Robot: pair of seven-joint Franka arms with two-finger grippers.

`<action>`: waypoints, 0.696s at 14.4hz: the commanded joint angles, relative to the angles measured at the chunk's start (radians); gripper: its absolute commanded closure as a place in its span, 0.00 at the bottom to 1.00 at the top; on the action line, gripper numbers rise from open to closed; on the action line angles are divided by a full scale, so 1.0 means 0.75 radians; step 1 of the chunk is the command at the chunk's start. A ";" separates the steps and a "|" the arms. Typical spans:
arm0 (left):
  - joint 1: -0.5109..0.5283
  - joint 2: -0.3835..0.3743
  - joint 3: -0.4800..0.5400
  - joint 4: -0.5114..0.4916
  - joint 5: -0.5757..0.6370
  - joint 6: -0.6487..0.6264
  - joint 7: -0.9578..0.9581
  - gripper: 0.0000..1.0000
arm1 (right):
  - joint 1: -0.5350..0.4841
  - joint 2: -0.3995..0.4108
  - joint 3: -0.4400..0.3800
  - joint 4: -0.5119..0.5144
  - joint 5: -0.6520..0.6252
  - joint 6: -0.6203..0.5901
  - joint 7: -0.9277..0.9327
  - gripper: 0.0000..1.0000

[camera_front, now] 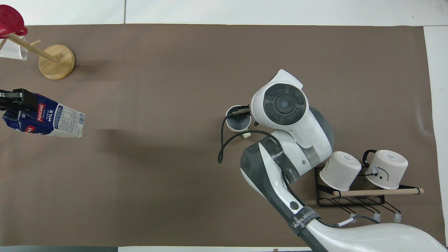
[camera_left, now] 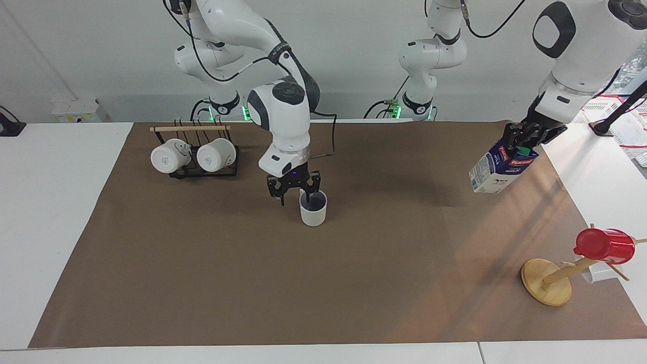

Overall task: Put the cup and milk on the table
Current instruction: 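Carry the mug toward the table center with the right gripper, then release the mug and withdraw the right gripper while the left gripper lifts the carton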

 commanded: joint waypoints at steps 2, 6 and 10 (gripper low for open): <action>-0.060 0.004 0.004 0.007 0.032 0.015 -0.004 1.00 | -0.150 -0.072 0.004 0.204 -0.019 -0.330 -0.035 0.00; -0.250 -0.004 0.004 -0.063 0.070 0.109 -0.194 1.00 | -0.320 -0.209 0.004 0.207 0.040 -0.549 -0.217 0.00; -0.509 0.057 0.004 -0.053 0.113 0.215 -0.541 1.00 | -0.508 -0.279 0.002 0.205 0.082 -0.720 -0.329 0.00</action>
